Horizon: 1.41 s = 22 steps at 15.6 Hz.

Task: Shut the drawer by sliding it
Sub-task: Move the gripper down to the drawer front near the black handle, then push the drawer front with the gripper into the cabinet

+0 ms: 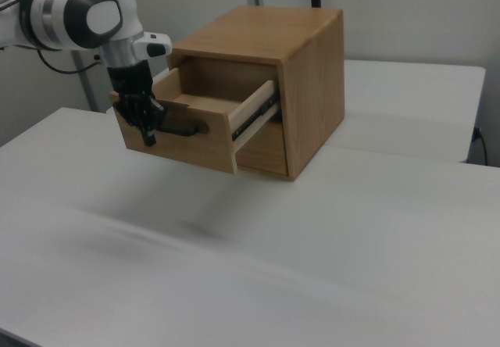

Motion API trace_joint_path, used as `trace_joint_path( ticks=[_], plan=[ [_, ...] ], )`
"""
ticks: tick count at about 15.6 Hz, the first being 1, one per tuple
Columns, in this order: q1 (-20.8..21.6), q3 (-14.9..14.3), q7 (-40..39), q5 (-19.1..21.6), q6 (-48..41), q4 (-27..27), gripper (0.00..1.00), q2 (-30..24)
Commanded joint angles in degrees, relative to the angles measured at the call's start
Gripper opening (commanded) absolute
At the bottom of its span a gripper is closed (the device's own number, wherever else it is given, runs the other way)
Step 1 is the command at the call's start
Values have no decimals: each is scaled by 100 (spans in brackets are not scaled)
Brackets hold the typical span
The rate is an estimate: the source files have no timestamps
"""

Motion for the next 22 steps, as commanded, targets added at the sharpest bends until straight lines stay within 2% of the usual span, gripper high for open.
trace_joint_path(
  ticks=[1,4,11,15,22],
  plan=[
    [7,-35,390,39,578,9,0,186],
    [7,-44,742,30,1203,184,0,432],
    [-195,-79,864,21,2240,1063,0,1197],
    [-310,-79,1497,-23,3092,1204,0,1452],
    [-318,-71,2112,-58,3945,1222,0,1742]
  ],
)
